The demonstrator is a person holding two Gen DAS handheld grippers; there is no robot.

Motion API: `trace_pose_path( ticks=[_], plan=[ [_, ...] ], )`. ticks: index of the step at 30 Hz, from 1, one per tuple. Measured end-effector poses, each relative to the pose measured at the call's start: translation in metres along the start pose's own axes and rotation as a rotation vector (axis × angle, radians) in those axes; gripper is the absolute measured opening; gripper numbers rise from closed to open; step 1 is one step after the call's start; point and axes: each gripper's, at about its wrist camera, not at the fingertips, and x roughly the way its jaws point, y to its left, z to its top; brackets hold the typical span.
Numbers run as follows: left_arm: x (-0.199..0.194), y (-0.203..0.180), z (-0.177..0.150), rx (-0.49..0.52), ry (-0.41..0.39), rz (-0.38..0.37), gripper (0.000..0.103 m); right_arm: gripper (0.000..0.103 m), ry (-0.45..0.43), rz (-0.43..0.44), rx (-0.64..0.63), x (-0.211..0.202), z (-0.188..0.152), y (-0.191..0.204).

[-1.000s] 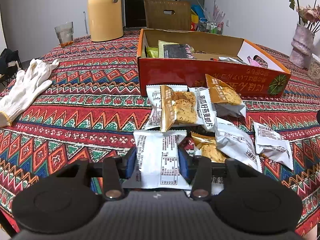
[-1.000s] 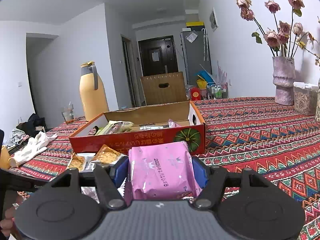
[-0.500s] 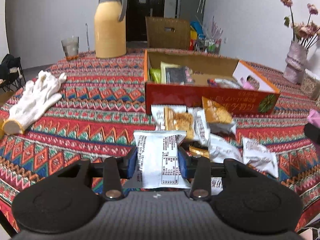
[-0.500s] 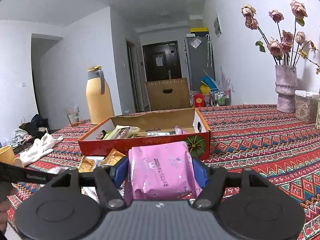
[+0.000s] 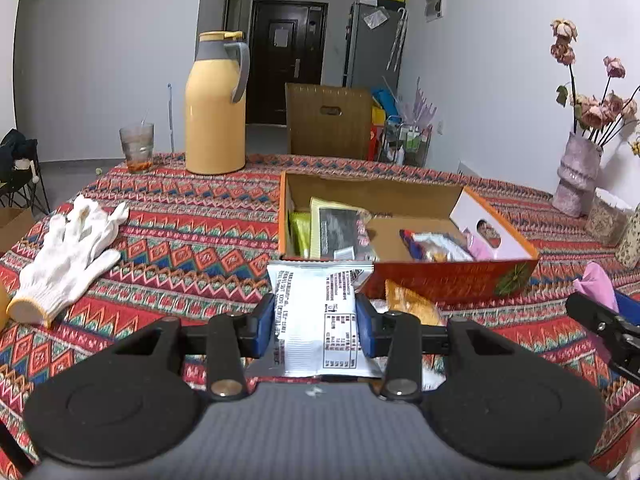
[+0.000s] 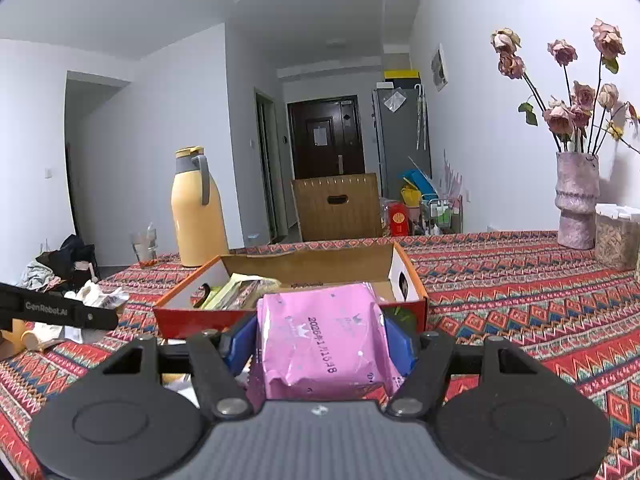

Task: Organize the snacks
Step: 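Carry both packets over the box and release them inside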

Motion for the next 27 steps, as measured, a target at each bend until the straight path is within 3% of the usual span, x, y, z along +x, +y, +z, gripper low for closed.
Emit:
trace_pose_path(
  ticks=[27],
  plan=[
    [0.068, -0.019, 0.079, -0.022, -0.069, -0.023, 0.042, 0.066, -0.023, 0.006, 0.008, 0.103, 0.054, -0.007]
  ],
)
